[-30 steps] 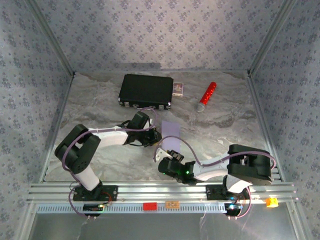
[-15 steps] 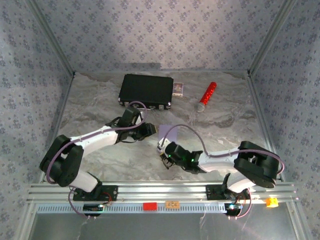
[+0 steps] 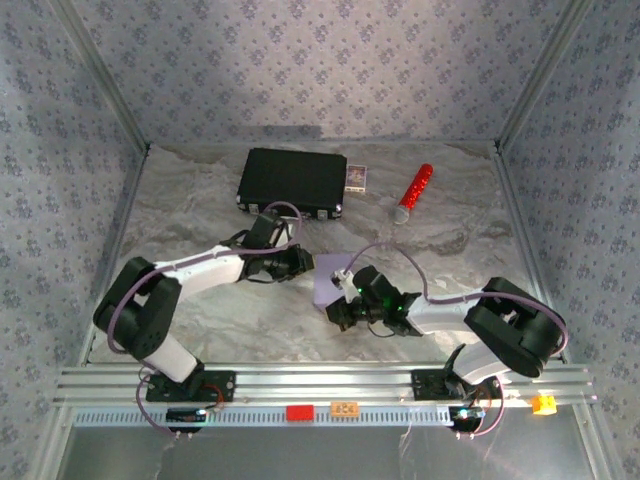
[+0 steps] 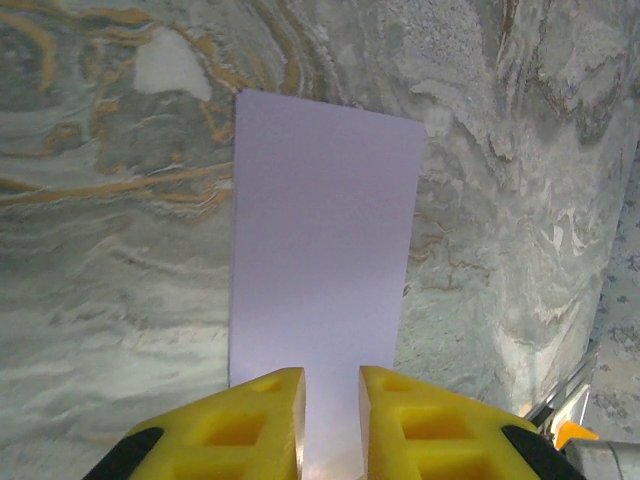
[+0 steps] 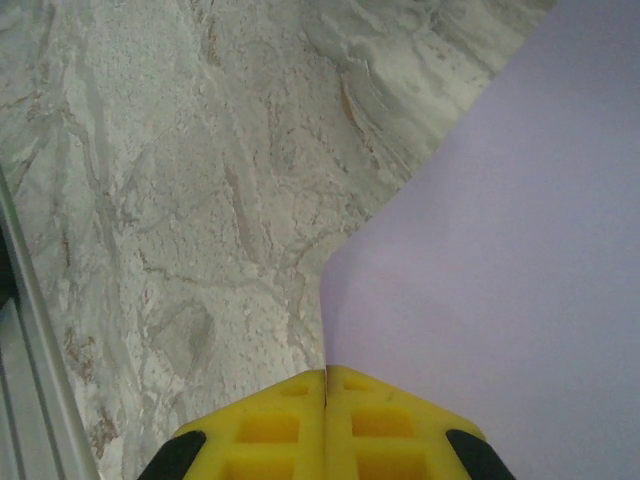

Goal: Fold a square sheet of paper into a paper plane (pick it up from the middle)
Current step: Third fold the triangle at the center of the table.

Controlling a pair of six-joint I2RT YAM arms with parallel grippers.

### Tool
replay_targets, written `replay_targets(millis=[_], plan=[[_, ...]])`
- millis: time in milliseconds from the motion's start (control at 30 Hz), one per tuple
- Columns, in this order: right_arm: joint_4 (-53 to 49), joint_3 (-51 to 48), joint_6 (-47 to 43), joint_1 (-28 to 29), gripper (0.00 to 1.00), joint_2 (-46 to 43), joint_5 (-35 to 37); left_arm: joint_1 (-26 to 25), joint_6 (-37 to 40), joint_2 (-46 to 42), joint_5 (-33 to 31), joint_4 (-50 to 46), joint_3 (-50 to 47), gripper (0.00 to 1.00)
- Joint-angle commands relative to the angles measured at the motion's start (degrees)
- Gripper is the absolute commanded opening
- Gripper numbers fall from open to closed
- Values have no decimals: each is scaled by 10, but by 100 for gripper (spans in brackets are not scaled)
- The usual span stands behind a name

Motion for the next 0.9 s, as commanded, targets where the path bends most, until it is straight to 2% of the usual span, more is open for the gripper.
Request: replay_targets(millis=[0, 267, 500, 867], plan=[[29, -13, 28, -9, 1, -8, -44, -8, 22, 29, 39, 11, 37, 19], [34, -14, 38, -18, 2, -7, -59, -21, 39, 127, 70, 7, 99, 16], [36, -13, 44, -20, 2, -7, -63, -23, 43, 189, 72, -19, 122, 11], [-3, 4, 45, -54, 2, -8, -45, -23, 31, 196, 74, -2, 97, 10]])
